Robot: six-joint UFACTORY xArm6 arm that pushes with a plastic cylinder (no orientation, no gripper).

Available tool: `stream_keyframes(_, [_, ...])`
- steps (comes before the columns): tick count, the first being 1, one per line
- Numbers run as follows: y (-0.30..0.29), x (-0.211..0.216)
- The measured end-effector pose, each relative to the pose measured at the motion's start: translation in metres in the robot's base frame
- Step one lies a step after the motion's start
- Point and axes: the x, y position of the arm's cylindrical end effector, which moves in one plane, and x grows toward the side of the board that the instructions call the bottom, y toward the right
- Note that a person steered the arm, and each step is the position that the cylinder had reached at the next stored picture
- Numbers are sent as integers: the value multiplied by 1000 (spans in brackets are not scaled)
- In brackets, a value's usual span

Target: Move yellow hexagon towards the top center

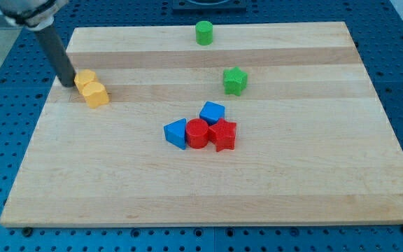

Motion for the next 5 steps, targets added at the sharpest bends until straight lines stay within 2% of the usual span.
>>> stream_keyframes(1, [10, -6])
stream_keyframes(3, [91, -43])
stream_keyframes(5, [90, -45])
